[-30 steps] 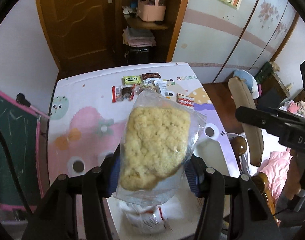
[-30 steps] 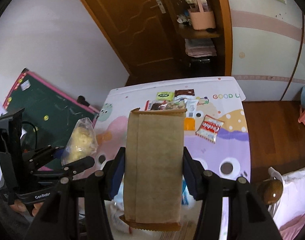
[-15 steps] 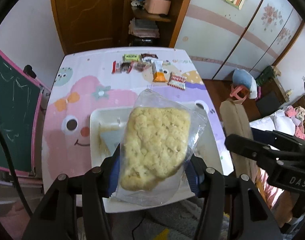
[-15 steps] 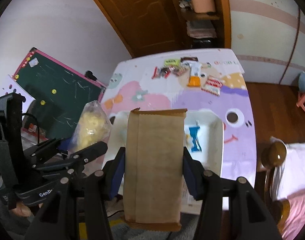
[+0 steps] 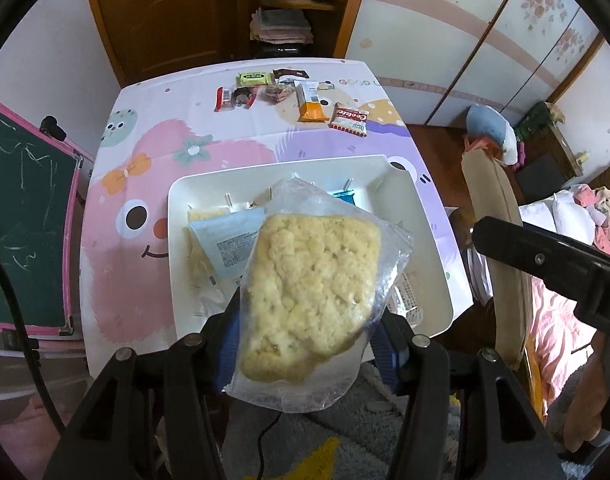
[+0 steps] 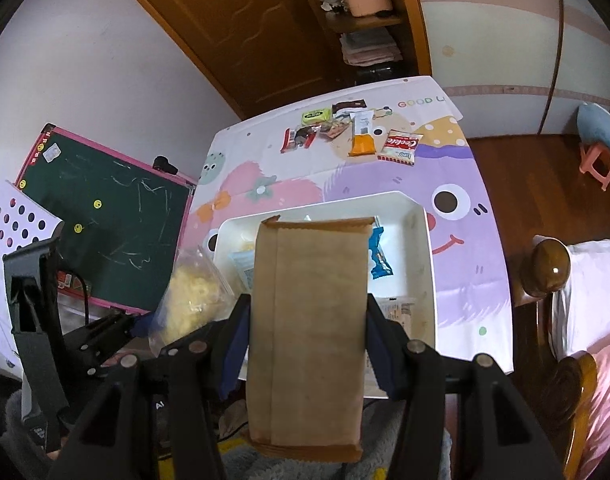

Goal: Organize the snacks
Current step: 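Carry both bags over the white tray and open both grippers, then move both grippers back toward the remaining snacks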

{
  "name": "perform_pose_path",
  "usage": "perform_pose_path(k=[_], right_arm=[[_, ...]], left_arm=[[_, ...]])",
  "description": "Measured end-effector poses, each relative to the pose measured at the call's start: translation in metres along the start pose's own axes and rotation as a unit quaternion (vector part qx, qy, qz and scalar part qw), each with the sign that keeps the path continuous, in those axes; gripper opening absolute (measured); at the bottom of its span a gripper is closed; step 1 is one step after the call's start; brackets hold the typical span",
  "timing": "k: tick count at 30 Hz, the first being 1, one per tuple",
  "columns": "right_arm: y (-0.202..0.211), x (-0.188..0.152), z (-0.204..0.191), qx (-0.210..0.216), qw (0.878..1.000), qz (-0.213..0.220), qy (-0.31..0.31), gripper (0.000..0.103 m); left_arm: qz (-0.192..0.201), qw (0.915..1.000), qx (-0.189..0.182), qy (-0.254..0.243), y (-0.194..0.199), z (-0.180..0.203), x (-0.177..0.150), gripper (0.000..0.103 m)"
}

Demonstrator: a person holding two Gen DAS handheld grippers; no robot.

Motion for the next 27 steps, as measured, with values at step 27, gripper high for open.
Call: perform_pose_path(k=[27], right_arm=[[-0.017, 0.017, 0.0, 0.014, 1.0, -0.004, -0.015, 0.054]], left_arm=[[0.017, 0.9996, 0.02, -0.002, 0.007, -0.003, 0.018, 0.084]])
Point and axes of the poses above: each gripper's, at about its wrist camera, not at the fingertips, and y roughly against the way its jaws point, z to its right, x to its top, the point moved 8 cm from there along -y, roughly the way its jaws point, and after that the axes turned 7 degrees about z, right-handed, at the moved point
